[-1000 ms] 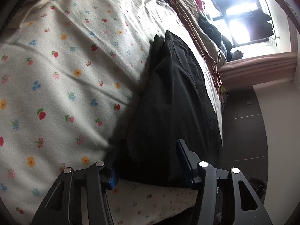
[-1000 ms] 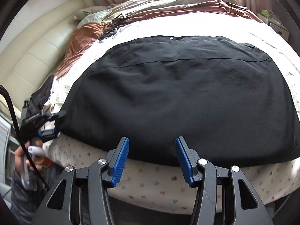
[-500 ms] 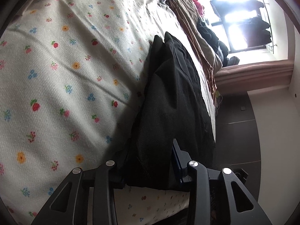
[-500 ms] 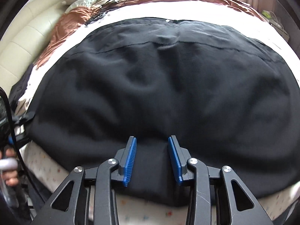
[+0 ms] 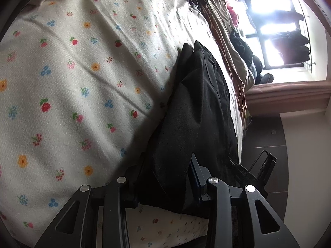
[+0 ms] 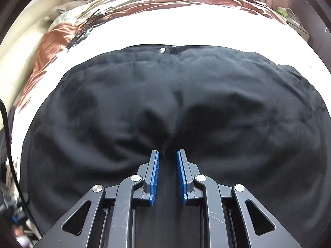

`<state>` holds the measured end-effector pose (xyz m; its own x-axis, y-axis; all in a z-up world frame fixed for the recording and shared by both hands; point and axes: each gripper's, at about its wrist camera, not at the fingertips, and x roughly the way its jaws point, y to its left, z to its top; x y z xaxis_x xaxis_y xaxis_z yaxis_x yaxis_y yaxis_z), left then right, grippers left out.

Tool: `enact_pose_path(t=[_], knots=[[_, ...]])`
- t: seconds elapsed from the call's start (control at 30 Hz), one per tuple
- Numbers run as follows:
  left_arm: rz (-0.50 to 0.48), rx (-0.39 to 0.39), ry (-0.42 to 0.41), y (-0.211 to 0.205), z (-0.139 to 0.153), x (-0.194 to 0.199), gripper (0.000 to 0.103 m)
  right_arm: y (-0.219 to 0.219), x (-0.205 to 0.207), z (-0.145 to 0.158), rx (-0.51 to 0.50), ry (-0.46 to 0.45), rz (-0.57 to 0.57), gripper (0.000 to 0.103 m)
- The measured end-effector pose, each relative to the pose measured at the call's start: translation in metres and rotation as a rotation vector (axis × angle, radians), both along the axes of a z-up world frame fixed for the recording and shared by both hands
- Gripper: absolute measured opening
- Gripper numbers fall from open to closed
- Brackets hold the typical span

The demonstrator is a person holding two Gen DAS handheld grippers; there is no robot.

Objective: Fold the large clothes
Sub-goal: 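Close both tools on the folded end of the jacket, then lift the jacket end with both tools and fold it over again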

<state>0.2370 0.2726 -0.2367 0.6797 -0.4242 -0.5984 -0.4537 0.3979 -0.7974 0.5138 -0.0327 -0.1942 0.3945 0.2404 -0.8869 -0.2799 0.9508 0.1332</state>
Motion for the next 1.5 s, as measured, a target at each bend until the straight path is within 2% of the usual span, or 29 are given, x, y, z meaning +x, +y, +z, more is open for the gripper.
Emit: enact_pose_path(t=[0.4,0.73,0.83,0.97,1.13,1.33,1.5], knots=[[0.062,-0.024,0.039,0.0,-0.002,0.0,0.035,0.01,0.052,-0.002,-0.026,-0.014,-0.049,0.019],[0.119,-0.029,0.049,-0.005,-0.005,-0.005,0.026,-0.007,0.071,0.003,0.028,0.008,-0.073,0.016],[0.125,-0.02,0.056,-0.007,-0.002,-0.006,0.023,-0.023,0.055,0.021,0.076,-0.01,-0.075,0.016],[0.121,-0.019,0.045,-0.008,0.008,-0.009,0.02,-0.036,0.026,0.038,0.081,-0.038,-0.029,0.018],[0.114,0.0,-0.024,-0.013,0.032,-0.01,0.017,-0.055,-0.014,0.053,0.119,-0.033,0.002,0.018],[0.095,-0.017,-0.099,-0.019,0.057,-0.007,0.016,-0.057,-0.047,0.053,0.164,0.007,0.02,0.018],[0.059,0.001,-0.153,-0.029,0.083,0.001,0.015,-0.052,-0.082,0.046,0.183,0.023,0.08,0.018]])
